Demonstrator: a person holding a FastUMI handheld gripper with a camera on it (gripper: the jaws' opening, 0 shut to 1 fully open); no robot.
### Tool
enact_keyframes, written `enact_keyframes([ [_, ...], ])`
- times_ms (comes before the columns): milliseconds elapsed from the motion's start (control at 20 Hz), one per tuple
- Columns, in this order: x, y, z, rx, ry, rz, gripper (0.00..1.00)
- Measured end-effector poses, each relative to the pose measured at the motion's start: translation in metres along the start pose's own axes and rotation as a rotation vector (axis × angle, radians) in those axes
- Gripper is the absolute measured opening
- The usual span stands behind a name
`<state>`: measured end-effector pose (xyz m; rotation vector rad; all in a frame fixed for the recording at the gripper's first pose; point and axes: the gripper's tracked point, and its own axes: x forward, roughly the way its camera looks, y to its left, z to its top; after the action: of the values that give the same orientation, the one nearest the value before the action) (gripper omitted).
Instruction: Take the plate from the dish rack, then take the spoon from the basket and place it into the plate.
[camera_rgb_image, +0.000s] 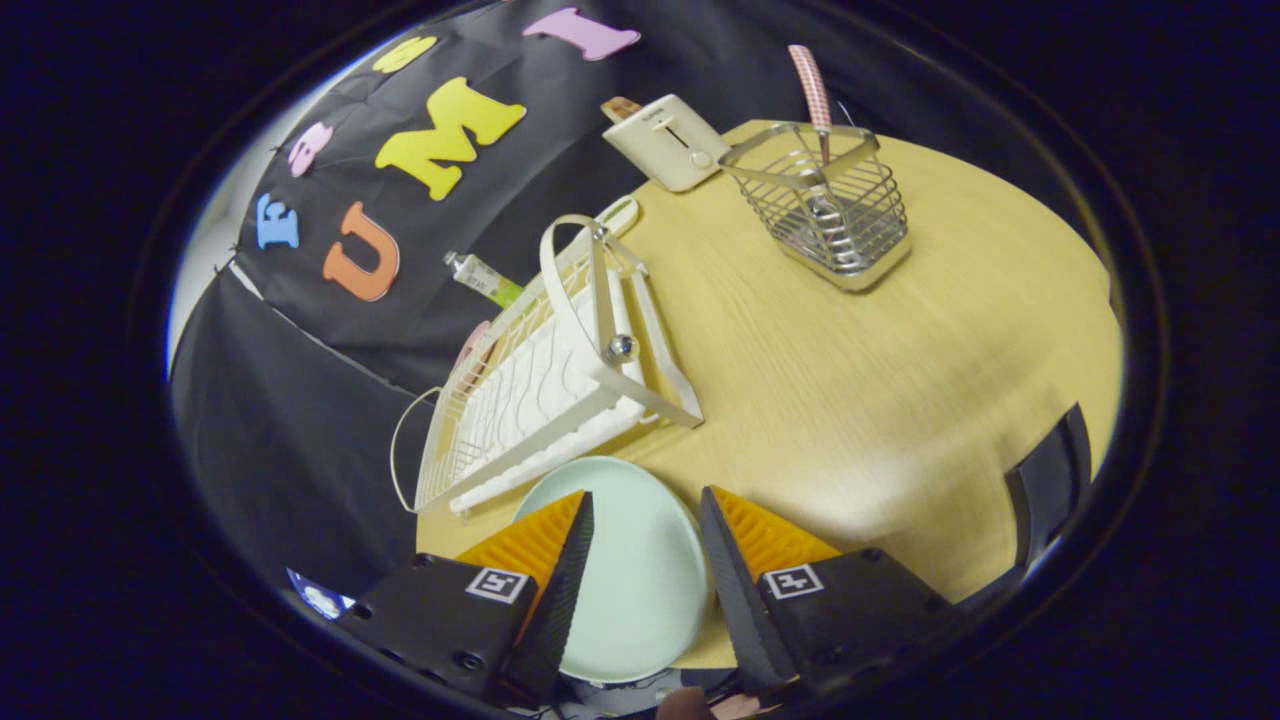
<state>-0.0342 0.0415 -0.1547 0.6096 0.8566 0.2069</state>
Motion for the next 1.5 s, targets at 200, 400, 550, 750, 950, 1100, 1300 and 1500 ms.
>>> enact_keyframes([
  [200,-0.014,-0.005,0.023,-0.216,-0.154,-0.088,0.74],
  [400,-0.047,-0.002,0.041,-0.365,-0.305,-0.145,0.75],
  [550,-0.078,-0.019,0.049,-0.436,-0.393,-0.193,0.98],
  [750,-0.121,-0.047,0.081,-0.457,-0.543,-0.217,1.0],
  [950,-0.147,-0.068,0.127,-0.486,-0.663,-0.184,1.0],
  [1100,-0.134,-0.079,0.155,-0.504,-0.634,-0.125,0.95],
  [1300,-0.096,-0.099,0.196,-0.483,-0.547,-0.081,0.83],
  [1500,-0.081,-0.113,0.247,-0.511,-0.594,-0.153,0.79],
])
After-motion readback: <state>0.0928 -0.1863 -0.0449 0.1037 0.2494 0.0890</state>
